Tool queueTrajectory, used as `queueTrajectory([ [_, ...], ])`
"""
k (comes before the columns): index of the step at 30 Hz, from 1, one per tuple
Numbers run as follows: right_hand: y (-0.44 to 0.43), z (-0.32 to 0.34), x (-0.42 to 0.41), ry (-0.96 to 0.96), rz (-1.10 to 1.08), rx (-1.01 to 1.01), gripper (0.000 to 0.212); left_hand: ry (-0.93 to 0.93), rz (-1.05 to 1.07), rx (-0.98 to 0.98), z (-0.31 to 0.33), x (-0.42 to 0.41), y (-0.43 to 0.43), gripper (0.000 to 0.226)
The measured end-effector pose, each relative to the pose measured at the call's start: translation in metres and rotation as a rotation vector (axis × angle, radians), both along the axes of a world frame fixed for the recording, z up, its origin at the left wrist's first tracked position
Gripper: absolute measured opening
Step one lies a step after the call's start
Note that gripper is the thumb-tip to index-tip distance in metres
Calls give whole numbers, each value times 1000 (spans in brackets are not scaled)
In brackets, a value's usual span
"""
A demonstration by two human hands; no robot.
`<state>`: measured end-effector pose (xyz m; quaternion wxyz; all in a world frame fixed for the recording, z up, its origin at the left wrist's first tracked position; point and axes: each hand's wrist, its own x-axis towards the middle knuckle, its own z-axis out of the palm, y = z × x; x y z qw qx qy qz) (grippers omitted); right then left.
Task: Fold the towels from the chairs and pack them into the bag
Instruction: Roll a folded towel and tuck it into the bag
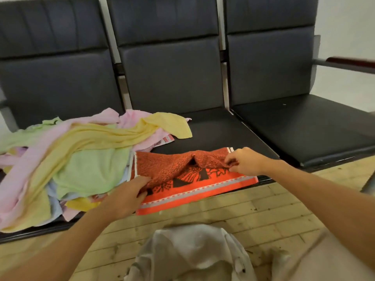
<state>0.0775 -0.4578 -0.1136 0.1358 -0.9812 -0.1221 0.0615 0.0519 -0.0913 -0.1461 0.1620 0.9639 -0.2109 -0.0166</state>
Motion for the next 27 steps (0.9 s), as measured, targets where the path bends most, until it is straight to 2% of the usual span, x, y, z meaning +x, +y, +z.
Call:
queueTrajectory([
  [4, 0, -7, 22, -60, -12, 14, 28, -58, 11, -35, -3, 16, -2, 36],
  [9, -16, -4, 28, -273, -125, 166, 23, -125, 150, -223, 7, 11, -11, 34],
  [12, -28, 7, 15, -322, -168, 227, 22, -155, 195, -308, 19, 2, -8, 34],
  [15, -33, 17, -2, -277, -191, 238, 21, -77, 219, -296, 31, -11, -4, 33],
  [19, -32, 17, -14, -14, -222, 157, 23, 210, 140, 15, 36, -24, 0, 25],
  [20, -30, 14, -14, 33, -238, 120, 23, 254, 147, 32, 35, -26, 0, 26],
  [22, -24, 11, -13, 33, -266, 72, 29, 241, 202, -99, 34, -25, 2, 31],
  [24, -20, 7, -7, -39, -331, 79, 29, 109, 298, -219, 33, -20, 2, 23],
  [27, -16, -1, 6, -53, -469, 119, 31, 24, 440, -229, 28, -8, 2, 24],
])
